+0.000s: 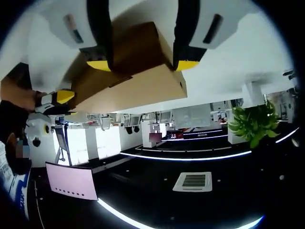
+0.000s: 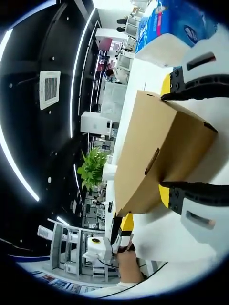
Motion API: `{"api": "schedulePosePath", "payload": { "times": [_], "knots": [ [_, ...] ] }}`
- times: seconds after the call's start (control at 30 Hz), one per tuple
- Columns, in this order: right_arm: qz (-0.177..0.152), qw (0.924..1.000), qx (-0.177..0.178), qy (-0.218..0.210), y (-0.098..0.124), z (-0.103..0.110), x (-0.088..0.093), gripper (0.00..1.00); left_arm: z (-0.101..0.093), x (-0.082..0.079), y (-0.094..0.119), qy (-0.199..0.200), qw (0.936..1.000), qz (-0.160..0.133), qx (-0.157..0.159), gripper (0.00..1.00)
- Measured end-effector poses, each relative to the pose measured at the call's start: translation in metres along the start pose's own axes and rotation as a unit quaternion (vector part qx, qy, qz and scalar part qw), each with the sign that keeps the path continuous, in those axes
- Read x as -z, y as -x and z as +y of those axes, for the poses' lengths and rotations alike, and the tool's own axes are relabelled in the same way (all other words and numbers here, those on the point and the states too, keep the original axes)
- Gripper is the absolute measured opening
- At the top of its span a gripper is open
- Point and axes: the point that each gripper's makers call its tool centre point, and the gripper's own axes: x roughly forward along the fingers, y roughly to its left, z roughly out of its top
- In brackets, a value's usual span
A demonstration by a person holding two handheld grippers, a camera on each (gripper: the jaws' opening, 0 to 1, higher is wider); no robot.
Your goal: Operate the shoe box by opening the lid, removing the specified soft item, and placing it in the target area until the item is outside and the box remains undamaged.
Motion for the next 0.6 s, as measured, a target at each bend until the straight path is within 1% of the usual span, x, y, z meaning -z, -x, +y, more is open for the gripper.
{"api": "schedulePosePath", "payload": {
  "times": [0.07, 0.1, 0.33, 0.6],
  "knots": [
    [0.000, 1.0000, -0.001, 0.000, 0.000, 0.000, 0.000, 0.70, -0.001, 0.000, 0.001, -0.001, 1.0000, -0.001, -0.001, 0.51],
    [0.001, 1.0000, -0.002, 0.001, 0.000, 0.000, 0.000, 0.70, -0.001, 0.001, 0.001, -0.008, 1.0000, -0.001, -0.001, 0.51],
    [0.004, 1.0000, -0.006, 0.001, 0.002, 0.003, 0.001, 0.70, -0.004, 0.001, 0.003, -0.009, 1.0000, 0.000, -0.001, 0.51],
    [0.009, 0.9999, -0.007, 0.003, 0.011, 0.008, 0.000, 0.71, -0.009, 0.001, 0.008, -0.010, 0.9999, -0.013, -0.004, 0.51]
  ]
}}
